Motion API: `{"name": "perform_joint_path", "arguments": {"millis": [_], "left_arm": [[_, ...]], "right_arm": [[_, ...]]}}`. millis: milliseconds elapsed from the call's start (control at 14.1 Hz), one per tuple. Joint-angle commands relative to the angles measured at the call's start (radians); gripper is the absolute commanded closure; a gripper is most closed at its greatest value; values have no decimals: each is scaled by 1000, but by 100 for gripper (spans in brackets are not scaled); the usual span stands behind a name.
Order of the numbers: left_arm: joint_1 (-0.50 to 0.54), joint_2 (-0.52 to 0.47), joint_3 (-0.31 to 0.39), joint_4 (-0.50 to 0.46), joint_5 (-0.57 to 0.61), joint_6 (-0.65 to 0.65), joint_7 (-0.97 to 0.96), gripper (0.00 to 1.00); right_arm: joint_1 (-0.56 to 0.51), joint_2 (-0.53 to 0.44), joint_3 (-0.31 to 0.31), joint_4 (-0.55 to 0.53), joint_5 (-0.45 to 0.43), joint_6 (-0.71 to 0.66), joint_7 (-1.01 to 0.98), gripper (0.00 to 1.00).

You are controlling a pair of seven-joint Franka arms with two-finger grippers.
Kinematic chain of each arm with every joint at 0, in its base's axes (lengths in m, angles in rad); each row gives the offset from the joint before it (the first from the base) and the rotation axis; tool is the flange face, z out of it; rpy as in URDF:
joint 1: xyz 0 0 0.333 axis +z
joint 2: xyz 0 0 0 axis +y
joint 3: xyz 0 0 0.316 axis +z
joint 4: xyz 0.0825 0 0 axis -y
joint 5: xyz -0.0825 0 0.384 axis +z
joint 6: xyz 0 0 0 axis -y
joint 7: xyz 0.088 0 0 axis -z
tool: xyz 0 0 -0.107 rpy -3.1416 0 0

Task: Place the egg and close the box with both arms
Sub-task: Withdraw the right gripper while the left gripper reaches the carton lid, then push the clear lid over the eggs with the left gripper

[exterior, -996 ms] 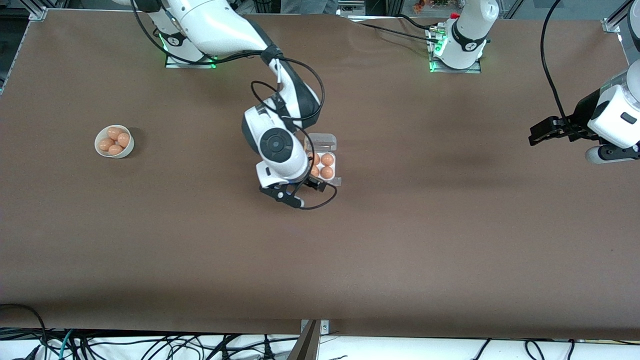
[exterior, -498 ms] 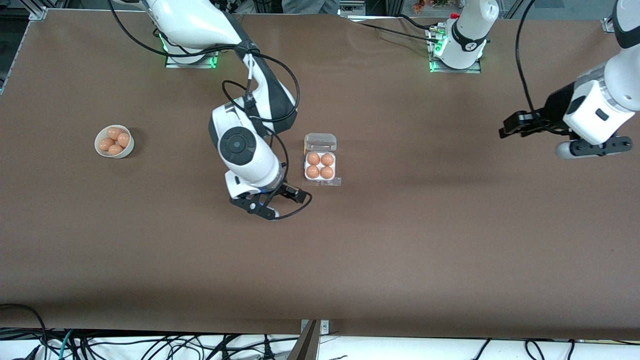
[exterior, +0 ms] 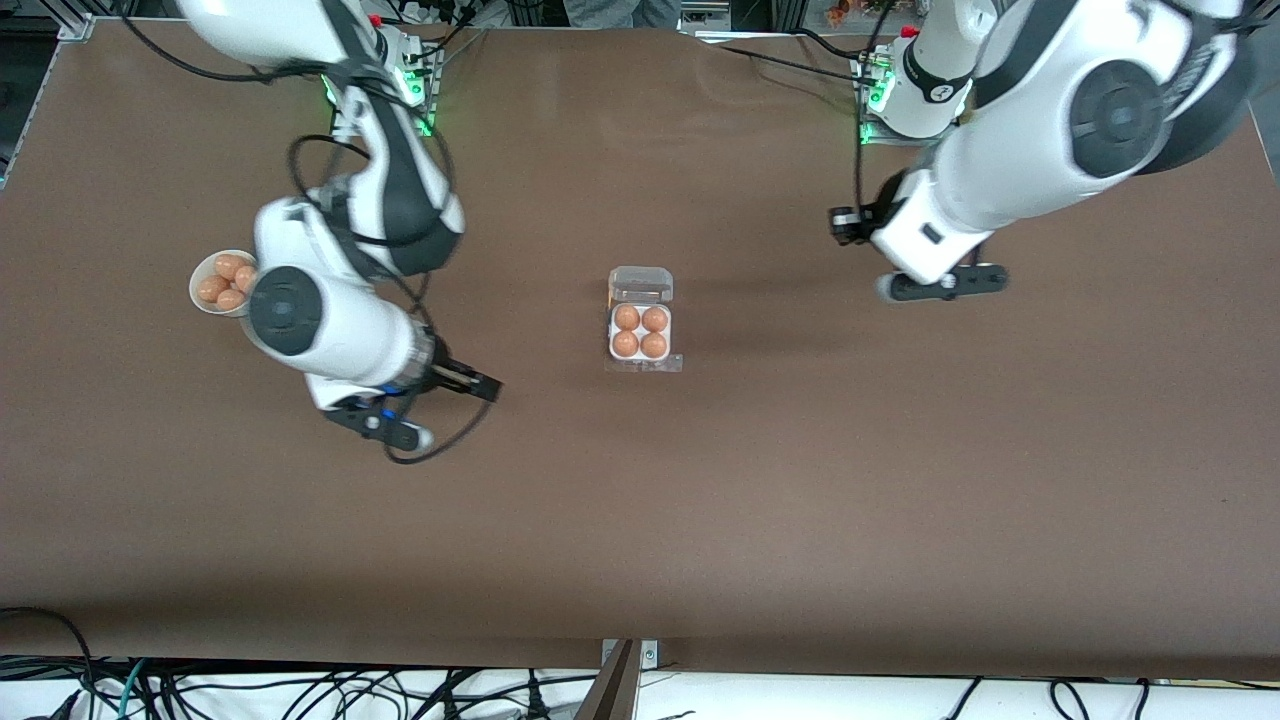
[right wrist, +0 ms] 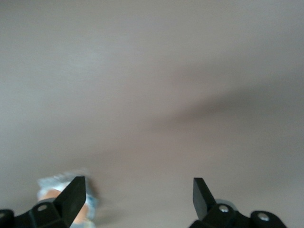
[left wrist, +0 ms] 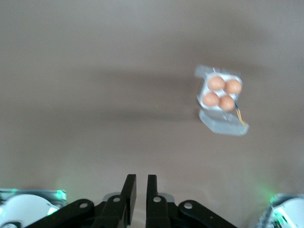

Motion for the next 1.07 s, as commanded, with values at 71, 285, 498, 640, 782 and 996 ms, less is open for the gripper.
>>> {"name": "perform_joint_path", "arguments": {"millis": [71,285,498,640,782,996], "left_arm": [[-71,74,-1,25,-64,0,-71,88],[-162,147,0,42,-69,33,-169,92],[-240,247,-1,95,-68,47,-269,92],[-275,307,-1,134,-69,47,-309,92],[-315,354,-1,155,-75,49,-329,92],[-352,422,-1,165,-81,61,-339,92]], "right_arm": [[-178,-244,97,-242,-139,0,-204,0],[-321,-377,139,-302,-199,-5,-360,0],[-369,-493,136,-306,-208,-67,-361,0],[-375,-546,133,-298,-236,-127,-363,0],[-394,-580,128,-293,-241,-143,-367,0],[-388,-582,58,-266,-225,-164,-372,0]]}}
